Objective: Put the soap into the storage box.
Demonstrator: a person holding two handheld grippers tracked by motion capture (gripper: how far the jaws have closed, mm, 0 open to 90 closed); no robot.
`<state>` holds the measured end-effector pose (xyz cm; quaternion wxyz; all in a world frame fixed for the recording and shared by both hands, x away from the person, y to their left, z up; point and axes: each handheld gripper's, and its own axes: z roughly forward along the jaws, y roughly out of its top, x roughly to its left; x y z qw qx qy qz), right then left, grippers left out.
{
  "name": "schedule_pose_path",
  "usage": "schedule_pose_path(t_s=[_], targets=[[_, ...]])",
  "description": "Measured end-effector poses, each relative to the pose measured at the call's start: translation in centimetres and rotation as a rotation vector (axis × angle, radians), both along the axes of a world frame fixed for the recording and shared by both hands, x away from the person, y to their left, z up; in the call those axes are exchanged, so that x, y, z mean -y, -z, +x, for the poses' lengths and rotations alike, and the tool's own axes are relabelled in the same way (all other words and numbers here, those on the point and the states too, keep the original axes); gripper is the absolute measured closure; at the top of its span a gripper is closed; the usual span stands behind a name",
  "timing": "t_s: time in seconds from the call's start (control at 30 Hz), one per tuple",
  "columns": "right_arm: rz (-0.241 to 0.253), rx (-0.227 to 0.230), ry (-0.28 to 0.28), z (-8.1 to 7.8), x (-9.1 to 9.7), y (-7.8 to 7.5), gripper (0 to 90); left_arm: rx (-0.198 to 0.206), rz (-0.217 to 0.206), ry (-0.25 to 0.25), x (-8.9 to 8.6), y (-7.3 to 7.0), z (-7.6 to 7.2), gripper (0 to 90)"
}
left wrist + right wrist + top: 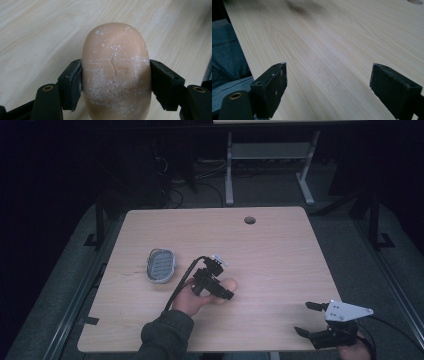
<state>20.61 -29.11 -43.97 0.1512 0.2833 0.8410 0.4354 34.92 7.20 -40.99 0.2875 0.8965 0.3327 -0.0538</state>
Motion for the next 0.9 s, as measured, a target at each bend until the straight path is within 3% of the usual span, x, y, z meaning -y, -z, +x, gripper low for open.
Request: schedule_pose_path(t_s=[0.9], targets=[[0.004, -0.002, 0.011, 0.0, 0.0, -0.1, 13.8, 0.001, -0.071, -0.112, -5.8, -4.0, 1.6, 31.8]])
